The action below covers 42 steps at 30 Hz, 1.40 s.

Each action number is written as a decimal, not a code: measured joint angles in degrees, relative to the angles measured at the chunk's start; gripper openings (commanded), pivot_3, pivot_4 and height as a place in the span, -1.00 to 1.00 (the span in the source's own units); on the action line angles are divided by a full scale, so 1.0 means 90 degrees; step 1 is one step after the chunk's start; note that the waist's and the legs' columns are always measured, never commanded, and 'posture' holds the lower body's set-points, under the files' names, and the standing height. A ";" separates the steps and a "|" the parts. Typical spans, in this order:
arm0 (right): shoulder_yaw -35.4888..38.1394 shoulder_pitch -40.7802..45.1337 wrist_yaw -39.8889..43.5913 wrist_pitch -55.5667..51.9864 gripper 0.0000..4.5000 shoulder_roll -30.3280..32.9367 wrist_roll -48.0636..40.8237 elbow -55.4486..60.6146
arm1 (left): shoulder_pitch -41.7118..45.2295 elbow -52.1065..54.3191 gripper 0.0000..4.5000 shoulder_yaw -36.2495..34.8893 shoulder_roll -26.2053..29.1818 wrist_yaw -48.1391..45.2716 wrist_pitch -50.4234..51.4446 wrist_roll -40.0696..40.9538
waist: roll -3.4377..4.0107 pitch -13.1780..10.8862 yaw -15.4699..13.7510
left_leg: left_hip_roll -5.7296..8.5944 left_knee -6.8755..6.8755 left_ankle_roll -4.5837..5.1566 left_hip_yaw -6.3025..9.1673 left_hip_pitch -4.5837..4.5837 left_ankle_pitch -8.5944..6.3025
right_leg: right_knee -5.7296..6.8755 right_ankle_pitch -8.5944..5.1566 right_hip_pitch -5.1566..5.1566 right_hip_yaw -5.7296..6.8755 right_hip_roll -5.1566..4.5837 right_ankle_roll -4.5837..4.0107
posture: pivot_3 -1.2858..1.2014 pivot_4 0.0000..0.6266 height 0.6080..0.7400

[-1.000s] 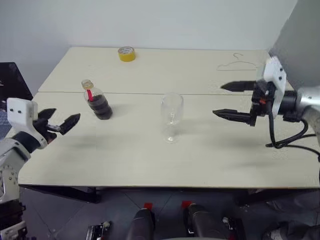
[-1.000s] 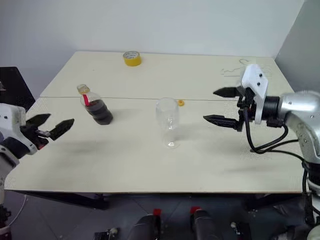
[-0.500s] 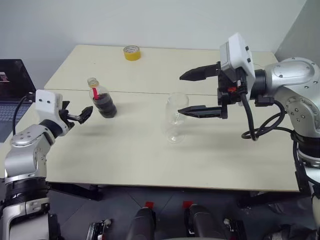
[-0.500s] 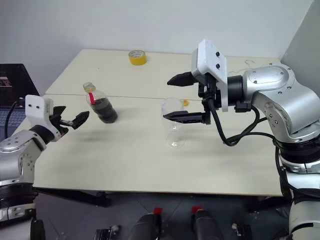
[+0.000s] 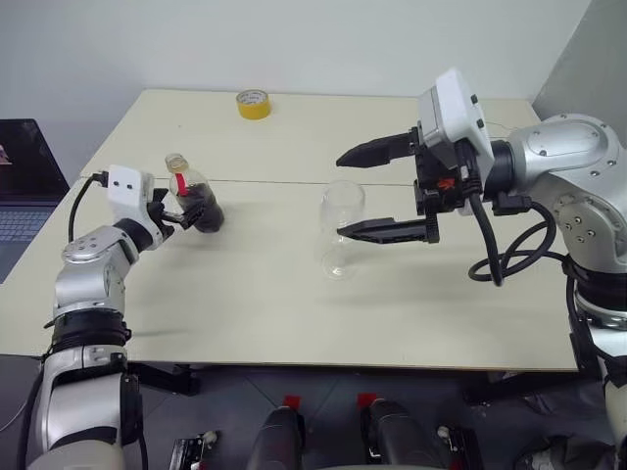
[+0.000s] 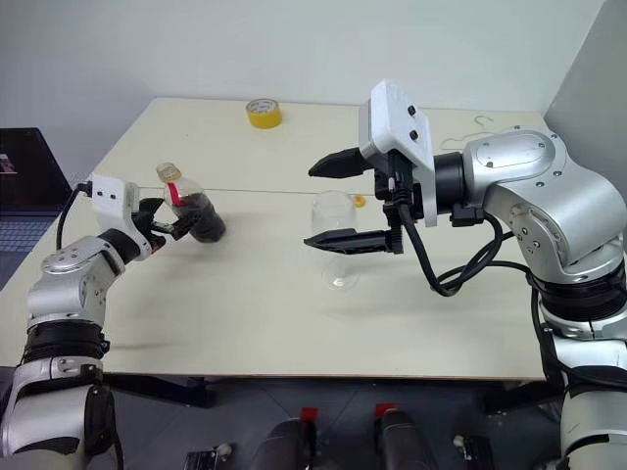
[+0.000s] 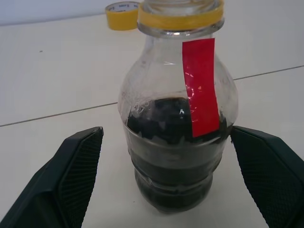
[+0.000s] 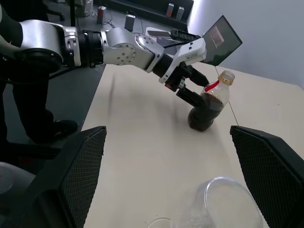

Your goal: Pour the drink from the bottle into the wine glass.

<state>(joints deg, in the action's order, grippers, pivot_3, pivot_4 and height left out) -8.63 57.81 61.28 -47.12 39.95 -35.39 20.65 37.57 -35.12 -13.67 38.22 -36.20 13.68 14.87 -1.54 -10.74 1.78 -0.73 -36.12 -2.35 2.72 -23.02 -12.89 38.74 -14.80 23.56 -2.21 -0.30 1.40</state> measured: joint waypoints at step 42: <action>0.0170 -0.0432 -0.0260 0.0291 1.00 0.0734 0.0794 -0.0893 | 0.0632 0.1197 0.13 0.1363 0.0631 -0.0791 -0.0610 -0.1352 | -0.0008 -0.0005 -0.0022 | 0.0005 0.0002 0.0000 0.0002 -0.0010 0.0000 | 0.0003 0.0000 0.0007 0.0002 0.0001 -0.0001 | 0.03 -0.52 1.00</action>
<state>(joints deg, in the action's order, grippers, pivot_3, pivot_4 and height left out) -7.10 53.92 58.94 -44.51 46.56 -28.25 12.61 43.26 -24.34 -1.40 43.90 -43.32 8.19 2.70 -1.61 -10.78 1.59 -0.68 -36.10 -2.35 2.74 -23.11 -12.89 38.76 -14.80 23.62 -2.20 -0.29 1.39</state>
